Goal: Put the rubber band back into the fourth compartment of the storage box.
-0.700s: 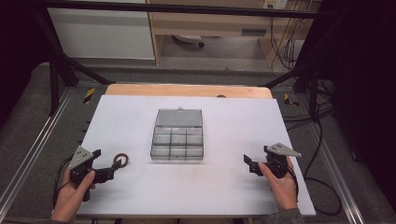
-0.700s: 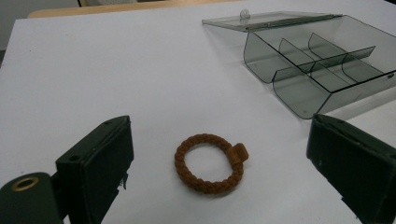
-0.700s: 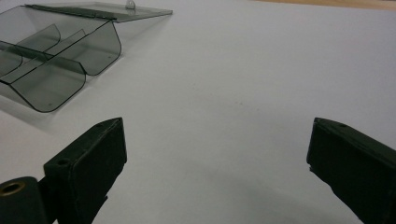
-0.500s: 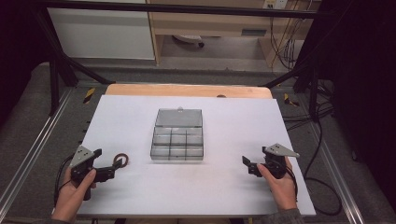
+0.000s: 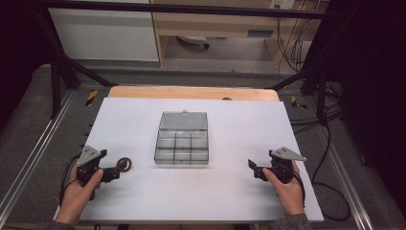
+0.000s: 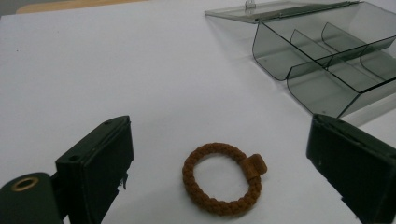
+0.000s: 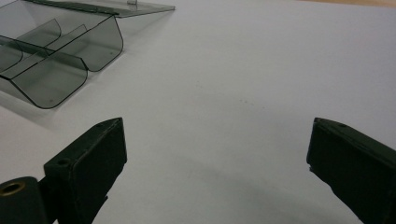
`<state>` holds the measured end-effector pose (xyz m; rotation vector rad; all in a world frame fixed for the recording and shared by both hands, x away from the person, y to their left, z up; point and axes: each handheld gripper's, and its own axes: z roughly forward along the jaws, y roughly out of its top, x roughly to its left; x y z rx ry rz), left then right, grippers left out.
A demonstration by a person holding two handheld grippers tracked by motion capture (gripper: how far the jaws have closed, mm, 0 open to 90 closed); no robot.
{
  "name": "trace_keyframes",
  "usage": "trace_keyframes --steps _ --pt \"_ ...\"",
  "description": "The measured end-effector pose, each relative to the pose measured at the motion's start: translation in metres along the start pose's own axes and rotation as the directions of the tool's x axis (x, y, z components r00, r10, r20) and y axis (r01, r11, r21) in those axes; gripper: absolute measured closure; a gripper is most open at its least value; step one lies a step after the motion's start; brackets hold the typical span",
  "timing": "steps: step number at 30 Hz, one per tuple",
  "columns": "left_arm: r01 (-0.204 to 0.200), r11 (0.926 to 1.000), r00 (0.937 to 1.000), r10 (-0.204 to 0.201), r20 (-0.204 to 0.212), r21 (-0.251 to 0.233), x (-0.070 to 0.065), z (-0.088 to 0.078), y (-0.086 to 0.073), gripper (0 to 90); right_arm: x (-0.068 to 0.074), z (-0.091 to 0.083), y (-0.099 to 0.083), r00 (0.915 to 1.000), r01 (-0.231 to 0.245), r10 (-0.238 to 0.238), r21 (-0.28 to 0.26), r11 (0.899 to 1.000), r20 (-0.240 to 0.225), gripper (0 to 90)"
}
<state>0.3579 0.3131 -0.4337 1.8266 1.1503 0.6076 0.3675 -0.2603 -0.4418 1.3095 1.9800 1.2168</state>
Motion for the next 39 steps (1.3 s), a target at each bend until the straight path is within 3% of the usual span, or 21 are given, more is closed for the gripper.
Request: trace_keyframes --steps 6,12,17,22,30,39 --pt "-0.019 0.9993 0.9998 0.019 0.008 0.031 0.001 0.008 -0.001 7.1 0.000 0.000 0.001 0.9999 -0.014 0.014 0.012 1.000 0.009 4.9" --pt "-0.019 0.9980 0.9997 0.020 -0.012 0.060 0.006 0.012 -0.001 8.0 0.002 0.001 0.001 1.0000 -0.007 0.006 0.030 1.000 0.006 4.9" --pt "0.011 0.9972 0.9995 -0.009 -0.030 0.074 0.010 0.010 -0.003 14.5 0.003 0.001 0.001 0.9999 -0.007 0.006 0.034 0.999 0.010 4.9" --pt "0.009 0.9945 0.9992 -0.005 -0.039 0.105 0.012 0.011 -0.005 20.9 0.004 0.002 0.002 1.0000 0.004 -0.004 0.036 0.999 0.004 5.1" --pt "0.026 0.9880 0.9993 -0.021 -0.032 0.152 0.013 0.013 -0.008 33.0 0.003 0.002 0.001 1.0000 0.005 -0.005 0.043 0.999 0.001 5.0" --pt "0.001 0.9783 0.9999 0.002 -0.014 0.207 0.009 0.016 -0.010 59.4 0.004 0.002 0.002 1.0000 0.006 -0.006 0.047 0.999 0.001 5.3"
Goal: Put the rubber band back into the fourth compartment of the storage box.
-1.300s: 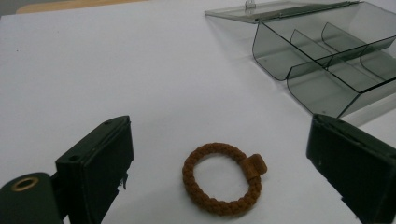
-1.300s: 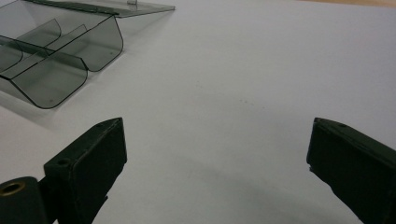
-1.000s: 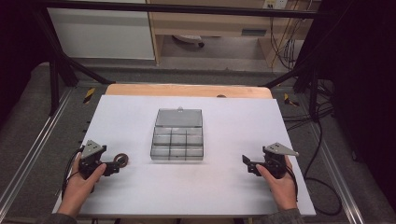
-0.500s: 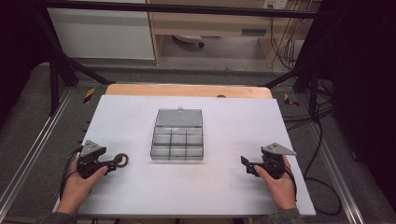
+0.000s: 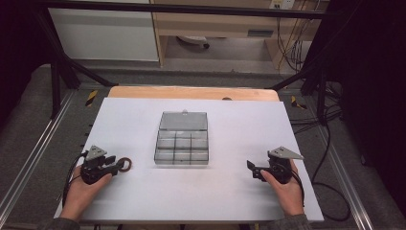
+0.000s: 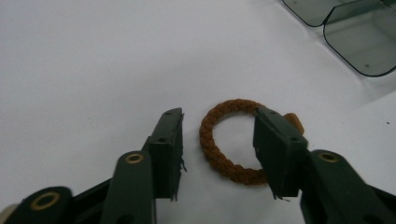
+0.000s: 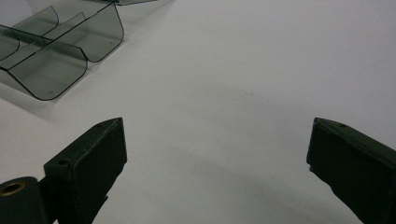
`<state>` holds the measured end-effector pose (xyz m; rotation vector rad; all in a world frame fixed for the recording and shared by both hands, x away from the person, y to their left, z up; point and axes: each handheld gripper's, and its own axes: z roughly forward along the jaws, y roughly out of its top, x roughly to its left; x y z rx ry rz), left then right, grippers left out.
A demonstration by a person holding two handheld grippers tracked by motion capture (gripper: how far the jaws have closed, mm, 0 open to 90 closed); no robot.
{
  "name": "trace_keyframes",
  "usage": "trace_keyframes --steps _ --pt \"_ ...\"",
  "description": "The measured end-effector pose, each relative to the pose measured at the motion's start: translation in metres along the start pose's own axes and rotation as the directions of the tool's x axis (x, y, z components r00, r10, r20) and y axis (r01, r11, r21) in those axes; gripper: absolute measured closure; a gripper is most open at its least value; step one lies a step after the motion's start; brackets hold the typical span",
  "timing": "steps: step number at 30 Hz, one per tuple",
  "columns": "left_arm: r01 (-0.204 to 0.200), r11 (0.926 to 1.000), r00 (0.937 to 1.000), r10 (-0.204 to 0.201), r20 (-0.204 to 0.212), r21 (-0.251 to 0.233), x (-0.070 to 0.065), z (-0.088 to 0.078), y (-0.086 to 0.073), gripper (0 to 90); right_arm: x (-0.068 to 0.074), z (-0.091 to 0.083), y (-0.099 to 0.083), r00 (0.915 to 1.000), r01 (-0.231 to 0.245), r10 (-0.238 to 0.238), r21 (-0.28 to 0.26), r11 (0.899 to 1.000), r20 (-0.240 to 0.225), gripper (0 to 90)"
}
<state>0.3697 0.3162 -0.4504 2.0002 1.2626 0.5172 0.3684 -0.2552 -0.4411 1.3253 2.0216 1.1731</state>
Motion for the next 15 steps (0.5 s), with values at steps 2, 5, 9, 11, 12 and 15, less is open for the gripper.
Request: trace_keyframes --steps 2,5,9,11,12,15 --pt "-0.012 0.9999 0.9999 0.012 -0.007 0.009 -0.001 0.001 -0.001 63.9 0.000 0.001 0.000 1.0000 0.001 -0.001 0.001 1.000 0.000 5.4" --pt "-0.017 0.9998 0.9999 0.017 -0.004 0.009 -0.002 0.001 -0.001 77.1 0.001 0.001 -0.001 0.9999 0.013 -0.013 0.008 1.000 0.004 5.5" --pt "-0.034 0.9992 0.9994 0.034 0.005 0.022 -0.003 -0.001 0.000 84.5 0.002 0.000 0.000 0.9998 0.019 -0.019 0.003 1.000 0.004 5.6" --pt "-0.029 0.9996 0.9996 0.029 0.008 0.004 -0.003 -0.004 0.001 84.8 0.002 0.001 0.000 0.9998 0.018 -0.018 0.002 1.000 0.003 5.6" --pt "-0.022 0.9997 0.9997 0.022 0.013 -0.008 -0.003 -0.006 0.001 85.2 0.001 0.001 0.000 0.9998 0.018 -0.018 0.001 1.000 0.003 5.6" --pt "-0.001 0.9992 0.9997 0.002 0.026 -0.040 -0.003 -0.011 0.002 85.3 0.001 0.002 0.000 0.9999 0.015 -0.015 0.004 1.000 0.001 5.3"
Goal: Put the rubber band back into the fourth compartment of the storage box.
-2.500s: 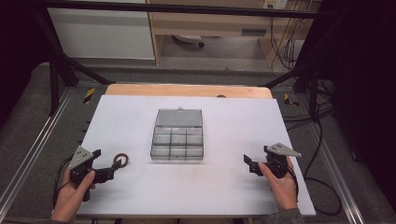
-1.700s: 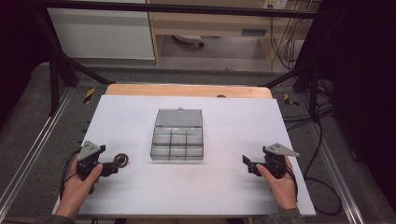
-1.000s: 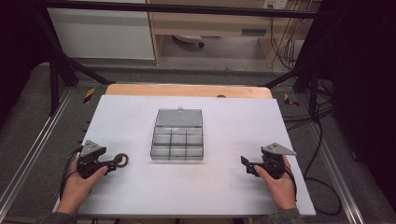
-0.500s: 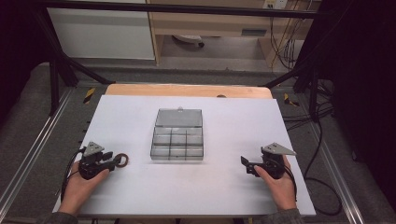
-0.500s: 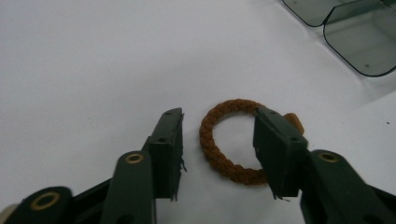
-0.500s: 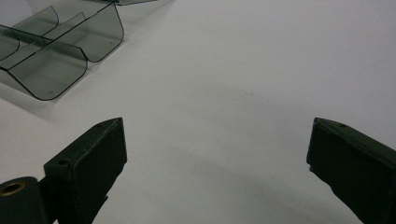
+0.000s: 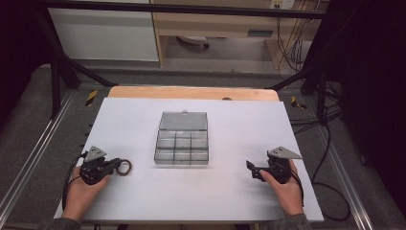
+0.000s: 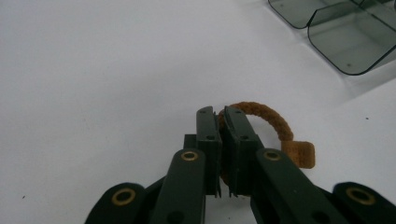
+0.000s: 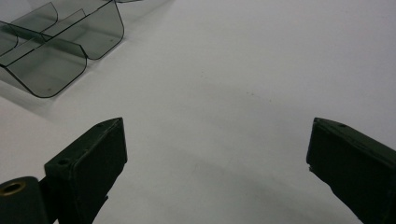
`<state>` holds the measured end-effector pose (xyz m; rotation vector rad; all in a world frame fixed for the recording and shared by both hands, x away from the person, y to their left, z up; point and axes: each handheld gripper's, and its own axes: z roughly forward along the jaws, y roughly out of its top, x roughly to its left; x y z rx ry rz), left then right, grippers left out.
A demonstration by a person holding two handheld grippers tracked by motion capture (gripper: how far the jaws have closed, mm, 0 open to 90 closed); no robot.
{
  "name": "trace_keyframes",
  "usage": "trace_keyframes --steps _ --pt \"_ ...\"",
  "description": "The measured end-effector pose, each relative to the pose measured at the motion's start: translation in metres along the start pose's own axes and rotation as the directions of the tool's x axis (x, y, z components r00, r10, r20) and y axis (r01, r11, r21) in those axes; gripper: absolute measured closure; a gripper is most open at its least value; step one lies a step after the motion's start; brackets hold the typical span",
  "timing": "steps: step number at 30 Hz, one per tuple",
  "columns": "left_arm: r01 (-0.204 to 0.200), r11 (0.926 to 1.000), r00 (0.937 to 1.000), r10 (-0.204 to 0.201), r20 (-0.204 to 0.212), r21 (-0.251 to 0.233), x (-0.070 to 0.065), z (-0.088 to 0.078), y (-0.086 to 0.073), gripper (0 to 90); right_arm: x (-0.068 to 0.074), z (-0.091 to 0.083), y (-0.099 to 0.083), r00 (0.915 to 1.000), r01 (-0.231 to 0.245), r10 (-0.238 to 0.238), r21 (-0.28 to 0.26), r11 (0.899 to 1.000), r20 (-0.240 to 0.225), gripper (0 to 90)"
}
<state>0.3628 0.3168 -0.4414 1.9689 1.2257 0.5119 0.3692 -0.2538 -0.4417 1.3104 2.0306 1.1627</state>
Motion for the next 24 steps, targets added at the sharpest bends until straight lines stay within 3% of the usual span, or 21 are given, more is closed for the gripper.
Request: trace_keyframes --steps 16,24 --pt "0.028 0.9950 0.9988 -0.024 0.043 -0.096 -0.006 -0.016 0.006 85.8 0.000 0.001 -0.001 0.9999 0.013 -0.013 0.007 1.000 -0.009 3.3" --pt "0.015 0.9935 0.9977 -0.007 0.067 -0.113 -0.014 -0.019 0.013 85.8 0.001 0.000 -0.001 0.9995 0.023 -0.023 -0.006 1.000 -0.019 2.9"
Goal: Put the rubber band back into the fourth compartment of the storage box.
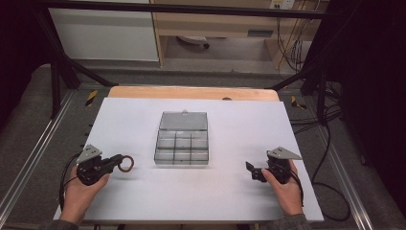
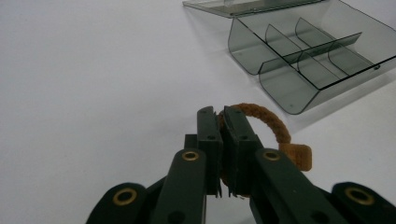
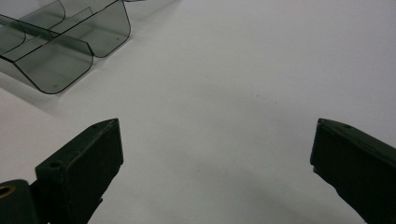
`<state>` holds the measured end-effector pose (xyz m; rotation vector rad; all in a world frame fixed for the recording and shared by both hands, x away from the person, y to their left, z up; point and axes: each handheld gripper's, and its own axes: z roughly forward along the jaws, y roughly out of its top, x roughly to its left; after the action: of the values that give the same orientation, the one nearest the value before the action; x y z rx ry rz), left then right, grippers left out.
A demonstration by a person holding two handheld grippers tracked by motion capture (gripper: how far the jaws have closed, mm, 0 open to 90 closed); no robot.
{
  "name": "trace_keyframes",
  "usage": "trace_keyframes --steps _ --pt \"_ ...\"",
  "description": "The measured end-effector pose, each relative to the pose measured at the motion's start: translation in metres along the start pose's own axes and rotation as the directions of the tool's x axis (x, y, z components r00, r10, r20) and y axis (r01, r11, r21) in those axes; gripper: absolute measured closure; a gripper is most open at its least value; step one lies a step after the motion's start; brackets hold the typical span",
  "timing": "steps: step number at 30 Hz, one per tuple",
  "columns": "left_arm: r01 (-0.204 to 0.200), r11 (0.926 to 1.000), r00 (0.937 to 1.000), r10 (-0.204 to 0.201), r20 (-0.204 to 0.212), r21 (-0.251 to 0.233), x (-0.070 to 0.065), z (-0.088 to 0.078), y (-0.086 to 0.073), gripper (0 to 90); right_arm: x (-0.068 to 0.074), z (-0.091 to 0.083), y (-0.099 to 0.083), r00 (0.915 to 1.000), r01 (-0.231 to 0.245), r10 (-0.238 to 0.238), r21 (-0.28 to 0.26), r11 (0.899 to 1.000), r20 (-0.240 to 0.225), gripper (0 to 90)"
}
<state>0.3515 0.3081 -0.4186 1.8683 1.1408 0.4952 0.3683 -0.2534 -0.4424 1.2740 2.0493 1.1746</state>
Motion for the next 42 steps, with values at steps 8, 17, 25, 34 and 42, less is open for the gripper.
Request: trace_keyframes --steps 8,17,25,34,42 --pt "-0.018 0.9998 0.9995 0.018 0.028 0.004 -0.006 0.002 0.010 85.8 0.000 -0.002 0.000 0.9999 0.009 -0.009 -0.007 1.000 -0.008 2.9" --pt "-0.015 0.9999 0.9995 0.015 0.029 -0.002 -0.005 0.008 0.029 85.8 0.000 -0.002 0.000 0.9998 0.012 -0.012 -0.007 1.000 -0.018 3.1" --pt "-0.017 0.9998 0.9995 0.017 0.028 -0.006 -0.007 0.018 0.043 85.8 -0.001 -0.002 0.000 0.9998 0.007 -0.007 -0.007 1.000 -0.017 3.6" --pt "-0.025 0.9997 0.9989 0.025 0.041 -0.007 -0.015 0.029 0.051 85.8 0.000 -0.002 0.000 0.9996 0.012 -0.012 -0.011 1.000 -0.026 3.0" --pt "-0.047 0.9989 0.9978 0.047 0.047 -0.003 -0.023 0.037 0.056 85.8 0.000 -0.002 0.000 0.9998 0.011 -0.011 -0.005 1.000 -0.019 3.6"
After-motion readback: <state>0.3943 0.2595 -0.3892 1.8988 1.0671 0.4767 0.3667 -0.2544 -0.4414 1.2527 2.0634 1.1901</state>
